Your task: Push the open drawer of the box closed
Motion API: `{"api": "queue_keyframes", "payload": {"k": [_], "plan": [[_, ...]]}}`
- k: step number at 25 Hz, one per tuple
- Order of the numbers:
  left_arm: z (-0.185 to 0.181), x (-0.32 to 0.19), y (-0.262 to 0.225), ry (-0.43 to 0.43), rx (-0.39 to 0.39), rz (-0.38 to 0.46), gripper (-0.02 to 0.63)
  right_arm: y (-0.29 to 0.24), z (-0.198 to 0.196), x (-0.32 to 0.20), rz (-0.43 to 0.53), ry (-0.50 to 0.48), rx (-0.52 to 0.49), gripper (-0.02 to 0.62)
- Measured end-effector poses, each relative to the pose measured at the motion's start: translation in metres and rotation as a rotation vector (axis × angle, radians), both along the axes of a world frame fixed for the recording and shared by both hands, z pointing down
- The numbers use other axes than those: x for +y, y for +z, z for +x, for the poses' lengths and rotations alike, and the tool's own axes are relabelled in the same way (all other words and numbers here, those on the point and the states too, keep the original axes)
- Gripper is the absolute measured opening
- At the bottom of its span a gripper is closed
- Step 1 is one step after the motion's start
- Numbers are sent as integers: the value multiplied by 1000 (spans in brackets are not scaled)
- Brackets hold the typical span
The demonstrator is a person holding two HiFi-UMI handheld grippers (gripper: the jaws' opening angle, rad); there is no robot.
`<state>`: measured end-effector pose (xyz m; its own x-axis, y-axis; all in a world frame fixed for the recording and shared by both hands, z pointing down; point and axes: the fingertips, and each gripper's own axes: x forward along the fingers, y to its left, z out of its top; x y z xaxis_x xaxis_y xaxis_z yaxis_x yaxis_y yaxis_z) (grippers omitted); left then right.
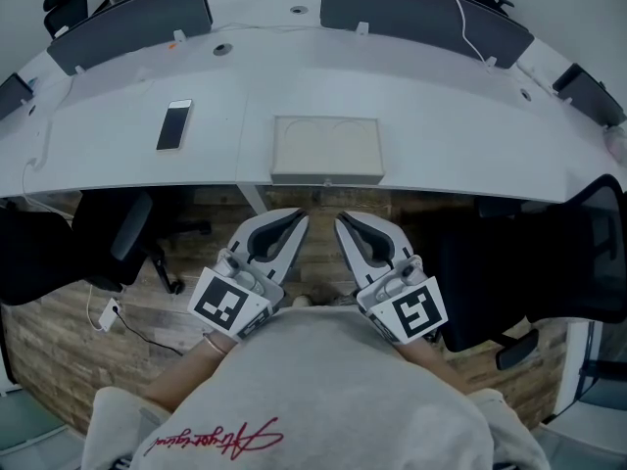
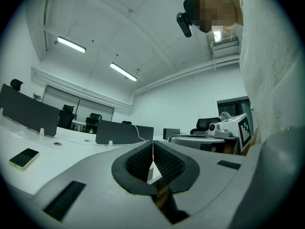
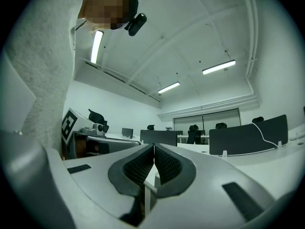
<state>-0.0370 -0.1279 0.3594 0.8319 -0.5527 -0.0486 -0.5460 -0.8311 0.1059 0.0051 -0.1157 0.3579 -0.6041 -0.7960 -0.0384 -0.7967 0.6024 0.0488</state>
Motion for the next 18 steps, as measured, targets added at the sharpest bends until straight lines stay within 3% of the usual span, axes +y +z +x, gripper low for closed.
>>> {"api": "queue_keyframes", "payload": {"k": [18], "plan": [[-2,8,-2,13,14,-8,18,-3,-10,10,24,-19,10,20]]}}
